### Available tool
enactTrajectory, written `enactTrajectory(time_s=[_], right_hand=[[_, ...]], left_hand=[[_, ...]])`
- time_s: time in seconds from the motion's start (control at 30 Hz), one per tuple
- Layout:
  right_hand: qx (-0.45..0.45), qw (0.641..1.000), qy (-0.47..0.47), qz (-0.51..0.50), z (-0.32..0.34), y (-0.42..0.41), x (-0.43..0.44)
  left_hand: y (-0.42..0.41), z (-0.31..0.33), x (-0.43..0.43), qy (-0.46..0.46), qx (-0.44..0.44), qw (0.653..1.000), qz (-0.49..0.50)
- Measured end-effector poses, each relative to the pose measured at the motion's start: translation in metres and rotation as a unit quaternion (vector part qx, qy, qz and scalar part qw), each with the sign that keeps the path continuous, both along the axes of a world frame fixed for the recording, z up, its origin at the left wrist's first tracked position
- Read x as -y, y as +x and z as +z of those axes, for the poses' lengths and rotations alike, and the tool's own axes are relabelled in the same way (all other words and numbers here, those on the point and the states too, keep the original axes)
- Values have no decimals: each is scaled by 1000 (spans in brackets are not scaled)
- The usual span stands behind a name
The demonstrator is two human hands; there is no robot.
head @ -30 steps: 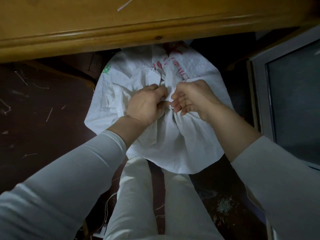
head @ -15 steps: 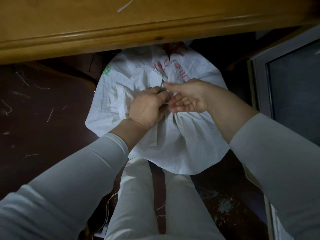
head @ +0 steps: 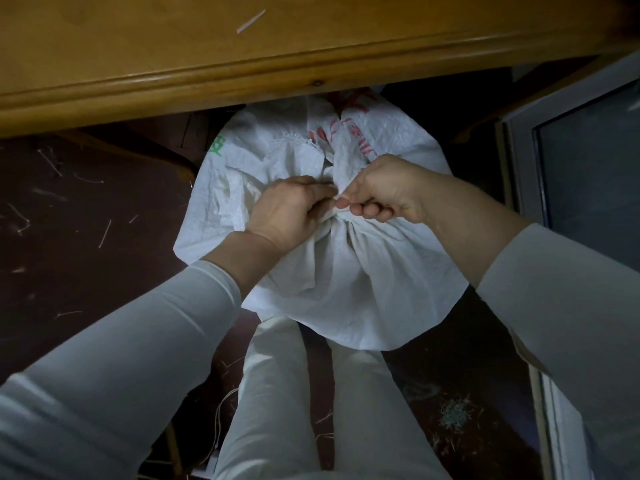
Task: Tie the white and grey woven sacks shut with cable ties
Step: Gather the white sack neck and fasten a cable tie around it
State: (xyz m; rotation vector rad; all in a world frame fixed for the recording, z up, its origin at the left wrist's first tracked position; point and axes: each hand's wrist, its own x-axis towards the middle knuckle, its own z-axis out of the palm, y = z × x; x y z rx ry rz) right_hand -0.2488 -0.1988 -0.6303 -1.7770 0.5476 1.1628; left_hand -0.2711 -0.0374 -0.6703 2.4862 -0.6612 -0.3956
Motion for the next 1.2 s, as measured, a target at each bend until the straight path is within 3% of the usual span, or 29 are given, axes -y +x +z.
enactTrajectory(time_s=[0.17,0.27,0.37,0.47,0.63,0.73,0.97,1.2], right_hand=[[79,995,-60,-20,-8,-6,-16],[164,982,-86,-45,-25,-24,-17],[281,947,-143,-67,-42,-63,-18],[316,935,-125,-107,-54,-96,-22],[267,953,-91,-109,-60,-94,-21],[251,958,-71,-118,-59,-92,-22],[203,968,-43,-144,-53,-95,-20],[29,982,35,-182,-20,-65,-14]], left_hand=[[3,0,1,102,-68,990,66],[12,5,4,67,-120,983,125],[23,11,12,21,-140,975,169],[21,13,21,-8,-181,966,182],[15,12,20,-6,-303,926,224],[20,20,19,34,-363,910,198],[25,24,25,82,-374,914,131],[18,17,20,60,-312,935,157]])
